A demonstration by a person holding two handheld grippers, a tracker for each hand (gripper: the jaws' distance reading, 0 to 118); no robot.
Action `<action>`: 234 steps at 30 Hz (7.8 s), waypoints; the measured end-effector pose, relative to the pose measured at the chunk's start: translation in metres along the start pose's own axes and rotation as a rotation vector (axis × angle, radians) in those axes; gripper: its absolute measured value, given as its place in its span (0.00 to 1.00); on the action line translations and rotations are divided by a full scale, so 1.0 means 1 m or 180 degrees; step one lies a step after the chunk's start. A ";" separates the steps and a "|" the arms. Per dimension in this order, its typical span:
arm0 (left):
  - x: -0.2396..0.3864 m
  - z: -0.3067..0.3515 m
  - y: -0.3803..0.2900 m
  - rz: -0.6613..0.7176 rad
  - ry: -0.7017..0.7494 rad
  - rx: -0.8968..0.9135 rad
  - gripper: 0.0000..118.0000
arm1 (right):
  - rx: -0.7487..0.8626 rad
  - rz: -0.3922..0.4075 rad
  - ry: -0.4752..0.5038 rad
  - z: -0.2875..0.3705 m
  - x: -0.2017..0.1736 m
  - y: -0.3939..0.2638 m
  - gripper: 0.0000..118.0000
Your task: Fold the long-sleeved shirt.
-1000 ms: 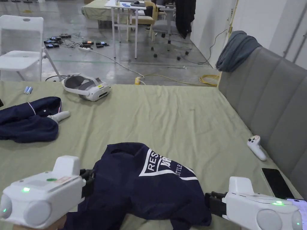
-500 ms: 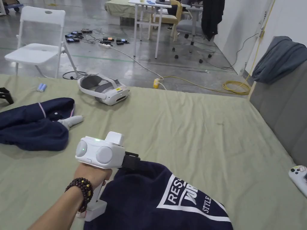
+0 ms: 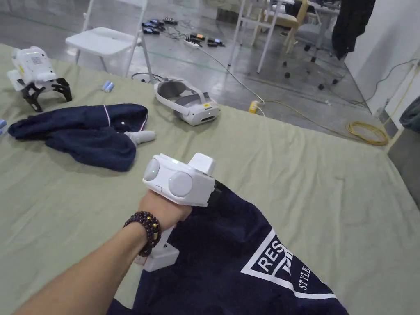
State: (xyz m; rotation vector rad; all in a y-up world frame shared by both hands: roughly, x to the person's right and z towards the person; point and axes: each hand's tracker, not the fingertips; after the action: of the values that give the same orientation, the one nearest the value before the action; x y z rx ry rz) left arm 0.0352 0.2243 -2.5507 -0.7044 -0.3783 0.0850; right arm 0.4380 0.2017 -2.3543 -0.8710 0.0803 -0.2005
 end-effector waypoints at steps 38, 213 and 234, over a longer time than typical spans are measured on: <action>-0.026 0.104 0.042 0.0325 0.0538 0.0613 0.10 | 0.0601 0.0228 -0.0196 -0.026 0.002 0.203 0.05; 0.011 0.163 -0.237 0.0866 0.0855 -0.0561 0.09 | -0.0426 0.0669 0.0012 -0.013 0.003 0.025 0.03; 0.029 0.182 -0.216 0.0885 0.0747 -0.0441 0.08 | -0.0881 0.0786 -0.0216 -0.242 -0.009 0.164 0.25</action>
State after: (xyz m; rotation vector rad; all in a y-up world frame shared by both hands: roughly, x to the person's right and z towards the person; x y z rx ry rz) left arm -0.0161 0.1775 -2.2748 -0.8914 -0.0597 0.2386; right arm 0.4161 0.1250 -2.6356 -1.1331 0.1540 0.0738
